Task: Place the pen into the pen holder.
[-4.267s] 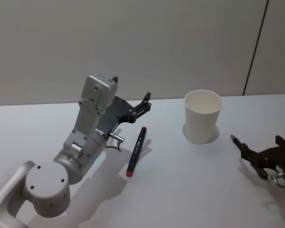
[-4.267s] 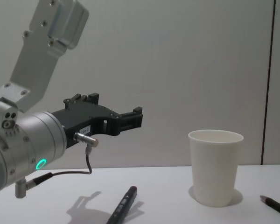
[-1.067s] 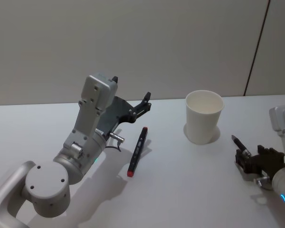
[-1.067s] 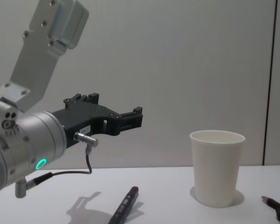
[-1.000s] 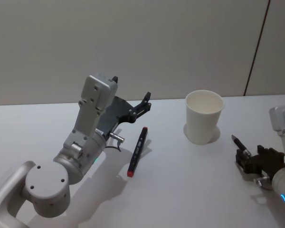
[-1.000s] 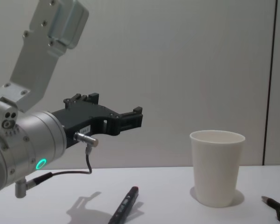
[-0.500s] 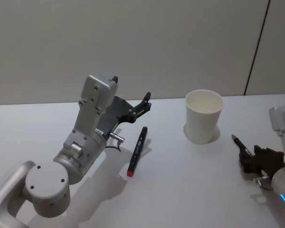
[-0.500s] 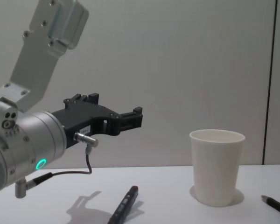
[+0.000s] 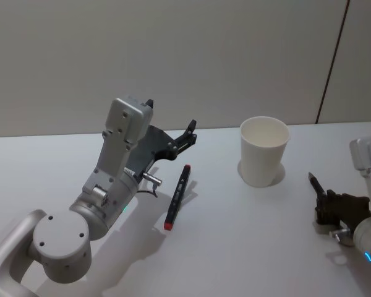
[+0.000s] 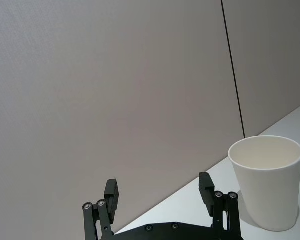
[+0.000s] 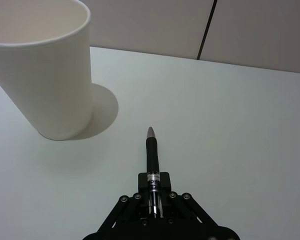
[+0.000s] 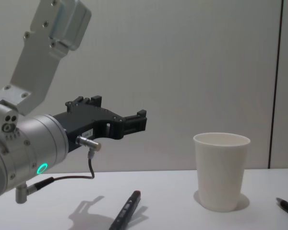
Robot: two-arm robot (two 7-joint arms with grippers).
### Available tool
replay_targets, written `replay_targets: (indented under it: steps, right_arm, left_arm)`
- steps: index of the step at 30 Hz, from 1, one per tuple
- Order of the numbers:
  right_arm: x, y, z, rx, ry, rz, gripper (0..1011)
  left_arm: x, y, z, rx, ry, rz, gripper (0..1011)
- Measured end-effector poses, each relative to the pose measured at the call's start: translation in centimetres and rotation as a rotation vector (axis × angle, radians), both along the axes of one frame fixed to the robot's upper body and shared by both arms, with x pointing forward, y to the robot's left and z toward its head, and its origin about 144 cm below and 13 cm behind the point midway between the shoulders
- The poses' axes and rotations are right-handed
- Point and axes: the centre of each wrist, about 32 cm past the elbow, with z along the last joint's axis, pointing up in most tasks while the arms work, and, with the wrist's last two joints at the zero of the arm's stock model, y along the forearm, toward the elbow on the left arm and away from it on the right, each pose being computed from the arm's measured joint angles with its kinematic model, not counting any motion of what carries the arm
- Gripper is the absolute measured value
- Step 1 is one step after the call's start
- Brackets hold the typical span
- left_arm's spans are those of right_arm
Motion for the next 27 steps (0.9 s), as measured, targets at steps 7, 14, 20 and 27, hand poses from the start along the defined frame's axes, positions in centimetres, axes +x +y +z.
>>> replay_targets:
  steps: [7, 14, 20, 27]
  right_arm:
    - [0.05, -0.02, 0.06, 0.002, -0.005, 0.004, 123]
    - [0.20, -0.20, 0.28, 0.012, -0.051, 0.019, 123]
    - [0.37, -0.40, 0.52, 0.020, -0.107, 0.035, 123]
    - [0.68, -0.71, 0.95, 0.036, -0.206, 0.066, 123]
  left_arm:
    - [0.00, 0.00, 0.00, 0.000, 0.000, 0.000, 1001]
    - [0.00, 0.00, 0.00, 0.000, 0.000, 0.000, 1001]
    - [0.00, 0.00, 0.00, 0.000, 0.000, 0.000, 1001]
    - [0.00, 0.00, 0.00, 0.000, 0.000, 0.000, 1001]
